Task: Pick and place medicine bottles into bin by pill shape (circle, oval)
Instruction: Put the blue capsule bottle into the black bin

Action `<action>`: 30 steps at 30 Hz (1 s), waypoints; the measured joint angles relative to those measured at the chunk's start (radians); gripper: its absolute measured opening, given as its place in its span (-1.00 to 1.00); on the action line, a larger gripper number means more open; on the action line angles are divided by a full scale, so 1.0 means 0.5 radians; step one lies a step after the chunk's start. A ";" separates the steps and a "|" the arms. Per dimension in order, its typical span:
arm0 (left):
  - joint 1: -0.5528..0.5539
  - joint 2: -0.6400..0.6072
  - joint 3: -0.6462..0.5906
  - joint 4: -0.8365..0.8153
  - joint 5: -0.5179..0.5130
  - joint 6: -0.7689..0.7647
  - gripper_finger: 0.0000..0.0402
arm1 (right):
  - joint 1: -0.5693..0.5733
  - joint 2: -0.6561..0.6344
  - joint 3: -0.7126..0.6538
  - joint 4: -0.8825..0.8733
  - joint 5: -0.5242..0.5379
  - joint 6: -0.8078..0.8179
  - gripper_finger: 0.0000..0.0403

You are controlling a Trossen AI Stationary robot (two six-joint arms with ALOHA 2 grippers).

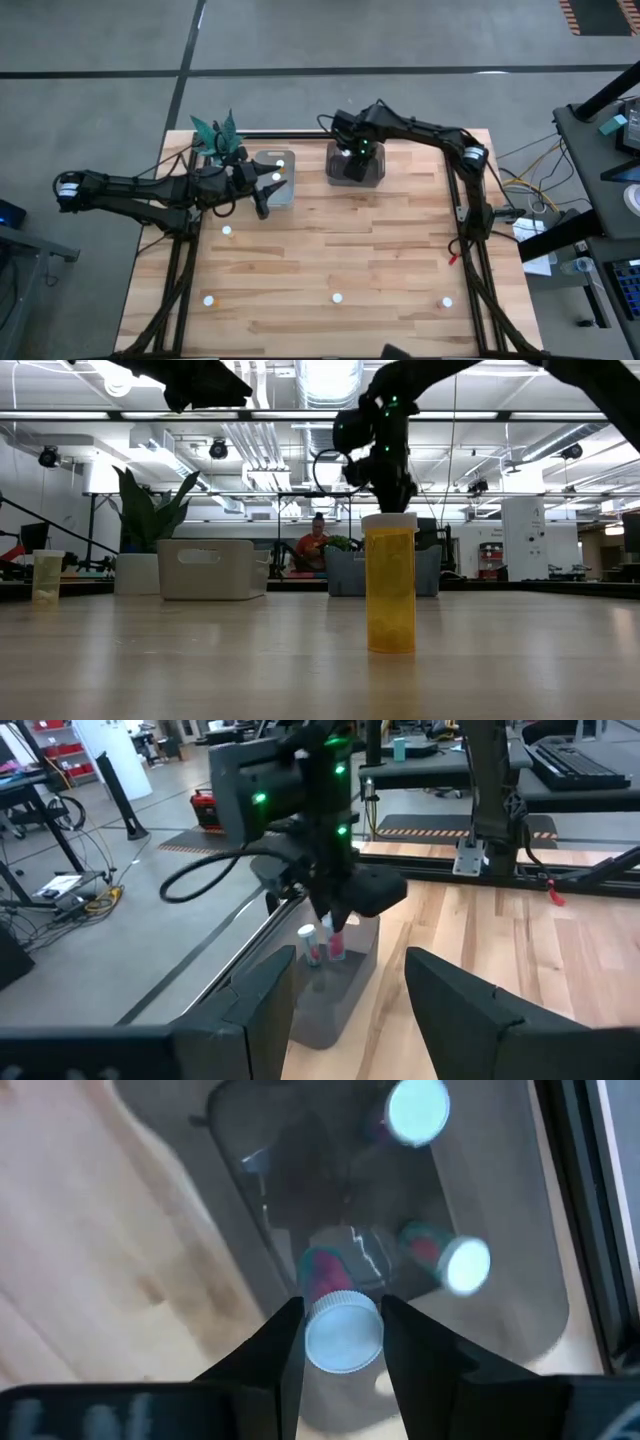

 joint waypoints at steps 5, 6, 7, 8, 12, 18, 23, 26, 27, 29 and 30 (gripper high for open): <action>0.001 0.006 0.000 -0.002 0.000 0.000 -0.14 | -0.030 0.087 0.000 0.058 -0.001 -0.059 -0.45; 0.001 0.006 0.000 -0.004 0.000 0.000 -0.14 | -0.031 0.103 0.000 0.064 -0.001 -0.069 -0.45; 0.001 0.006 0.000 -0.004 0.000 0.001 -0.14 | -0.032 0.120 0.000 0.073 -0.001 -0.080 -0.45; 0.001 0.006 0.000 -0.001 0.000 0.001 -0.14 | -0.032 0.134 0.000 0.083 -0.002 -0.090 -0.45; 0.001 0.012 0.000 -0.006 0.000 0.001 -0.14 | -0.032 0.180 0.000 0.113 -0.003 -0.126 -0.45; 0.001 0.011 0.000 -0.001 0.000 0.002 -0.14 | -0.032 0.190 0.000 0.161 -0.009 -0.142 -0.45; 0.001 0.011 0.000 -0.002 0.000 0.002 -0.14 | -0.032 0.191 -0.002 0.162 -0.020 -0.138 -0.45; 0.001 0.011 0.000 -0.002 0.000 0.002 -0.14 | -0.029 0.198 -0.003 0.163 -0.021 -0.138 -0.45; 0.001 0.011 0.000 -0.002 0.000 0.002 -0.14 | -0.029 0.203 -0.003 0.163 -0.023 -0.138 -0.45; 0.001 0.011 0.000 -0.002 0.000 0.002 -0.14 | -0.029 0.216 -0.005 0.166 -0.023 -0.138 -0.45; 0.001 0.011 0.000 -0.002 0.000 0.002 -0.14 | -0.029 0.222 -0.005 0.168 -0.024 -0.139 -0.45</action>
